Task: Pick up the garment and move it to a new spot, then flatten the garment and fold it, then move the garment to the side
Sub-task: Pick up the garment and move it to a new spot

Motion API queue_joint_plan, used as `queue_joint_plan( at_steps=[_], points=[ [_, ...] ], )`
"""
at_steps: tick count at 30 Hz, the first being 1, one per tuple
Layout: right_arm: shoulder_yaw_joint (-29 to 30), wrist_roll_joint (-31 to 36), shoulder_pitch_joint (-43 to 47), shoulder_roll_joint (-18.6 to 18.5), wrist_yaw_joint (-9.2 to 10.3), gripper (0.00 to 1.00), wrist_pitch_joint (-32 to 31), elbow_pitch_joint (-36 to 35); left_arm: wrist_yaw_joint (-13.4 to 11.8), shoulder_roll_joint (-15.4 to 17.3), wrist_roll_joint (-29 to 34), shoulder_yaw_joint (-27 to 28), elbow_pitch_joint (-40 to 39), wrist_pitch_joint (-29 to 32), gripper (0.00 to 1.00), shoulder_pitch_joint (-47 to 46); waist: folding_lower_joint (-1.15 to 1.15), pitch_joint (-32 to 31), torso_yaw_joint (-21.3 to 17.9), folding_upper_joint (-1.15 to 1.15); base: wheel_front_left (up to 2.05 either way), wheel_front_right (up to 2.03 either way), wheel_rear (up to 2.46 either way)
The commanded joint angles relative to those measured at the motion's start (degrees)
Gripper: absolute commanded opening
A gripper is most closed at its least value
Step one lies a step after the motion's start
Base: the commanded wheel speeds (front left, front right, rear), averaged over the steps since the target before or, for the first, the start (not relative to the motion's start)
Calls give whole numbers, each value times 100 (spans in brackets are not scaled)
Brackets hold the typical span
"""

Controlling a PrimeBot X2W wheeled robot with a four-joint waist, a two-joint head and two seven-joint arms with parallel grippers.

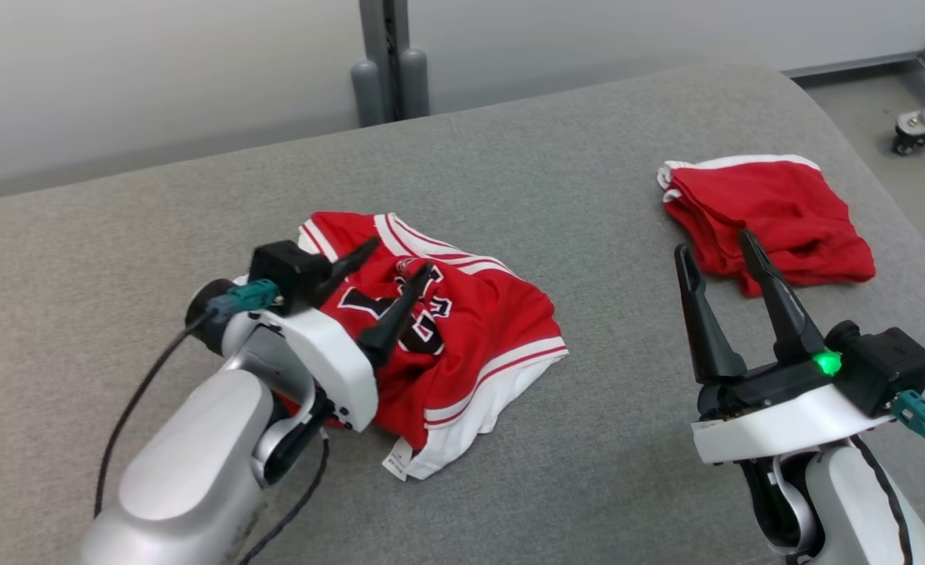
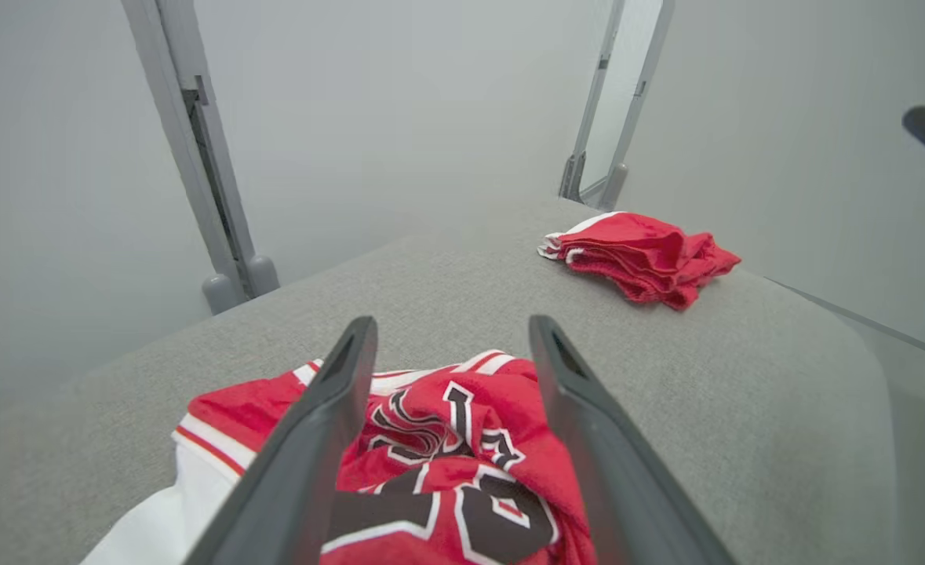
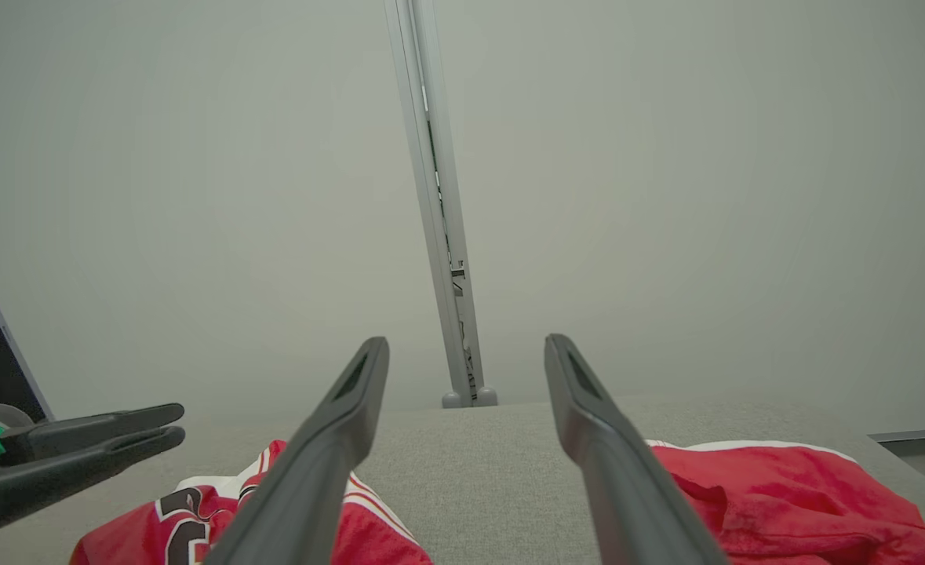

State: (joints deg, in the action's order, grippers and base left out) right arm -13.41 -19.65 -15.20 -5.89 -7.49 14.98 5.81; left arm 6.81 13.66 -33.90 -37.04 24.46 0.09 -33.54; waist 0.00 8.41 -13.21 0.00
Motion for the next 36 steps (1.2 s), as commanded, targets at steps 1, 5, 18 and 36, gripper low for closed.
queue_joint_plan(
  at_steps=[1, 5, 18, 36],
  points=[
    [46, 8, 48, -64, -1, 100, 28, 9, -101, 106, -63, 125, -106, -87, 100, 37, 0, -115, 134, 0, 0, 0, 0],
    [163, -2, 123, -115, -1, 100, 27, 10, -379, 326, -119, 424, -452, -299, 100, 254, 0, -201, 299, 0, 0, 0, 0],
    [286, -60, 435, -197, -1, 100, 28, 159, -1471, 1056, -264, 1429, -1657, -1138, 100, 1736, 0, -437, 708, 0, 0, 0, 0],
    [454, -69, 757, -97, -1, 100, 28, 372, -1984, 206, 512, 2825, -2636, -1532, 100, 3674, 0, -495, 799, 0, 0, 0, 0]
  ],
)
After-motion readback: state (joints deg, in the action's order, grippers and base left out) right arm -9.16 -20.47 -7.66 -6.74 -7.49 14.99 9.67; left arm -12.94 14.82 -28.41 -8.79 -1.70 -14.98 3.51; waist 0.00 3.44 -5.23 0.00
